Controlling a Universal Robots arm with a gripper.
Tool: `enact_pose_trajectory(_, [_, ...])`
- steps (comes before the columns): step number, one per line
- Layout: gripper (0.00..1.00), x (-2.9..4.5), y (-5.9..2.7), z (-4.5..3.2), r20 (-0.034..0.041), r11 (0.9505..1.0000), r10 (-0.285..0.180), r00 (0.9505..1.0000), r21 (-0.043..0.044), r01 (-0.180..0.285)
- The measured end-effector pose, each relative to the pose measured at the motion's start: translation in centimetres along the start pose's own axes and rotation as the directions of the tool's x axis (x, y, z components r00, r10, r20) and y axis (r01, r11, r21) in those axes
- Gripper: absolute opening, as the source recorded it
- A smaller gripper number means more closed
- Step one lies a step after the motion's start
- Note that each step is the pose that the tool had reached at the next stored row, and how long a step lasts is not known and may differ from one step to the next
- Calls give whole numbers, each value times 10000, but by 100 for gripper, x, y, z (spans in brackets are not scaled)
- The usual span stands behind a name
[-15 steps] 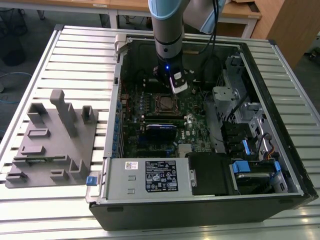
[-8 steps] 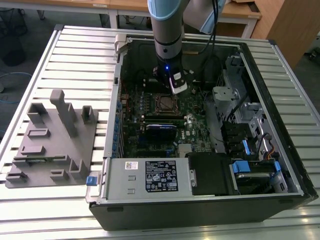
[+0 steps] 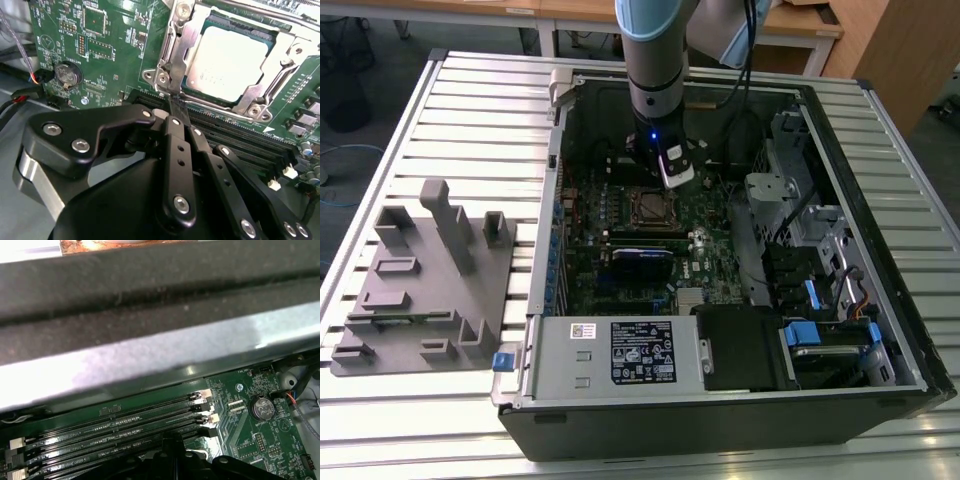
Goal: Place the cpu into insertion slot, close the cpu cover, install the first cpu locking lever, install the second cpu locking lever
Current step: 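Install the first cpu locking lever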
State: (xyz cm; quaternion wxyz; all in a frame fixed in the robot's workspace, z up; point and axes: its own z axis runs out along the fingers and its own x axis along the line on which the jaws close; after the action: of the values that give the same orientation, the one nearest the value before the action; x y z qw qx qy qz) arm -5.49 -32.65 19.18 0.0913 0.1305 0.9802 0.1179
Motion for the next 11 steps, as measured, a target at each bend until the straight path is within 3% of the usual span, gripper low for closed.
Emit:
enact_pose_trajectory(4, [10,-2,-6,-2,-3,10000,3,10000,-8,-3])
enact_pose_trajectory(11, [10,-7,-23,-5,-51,9998,45,10000,-206,-46])
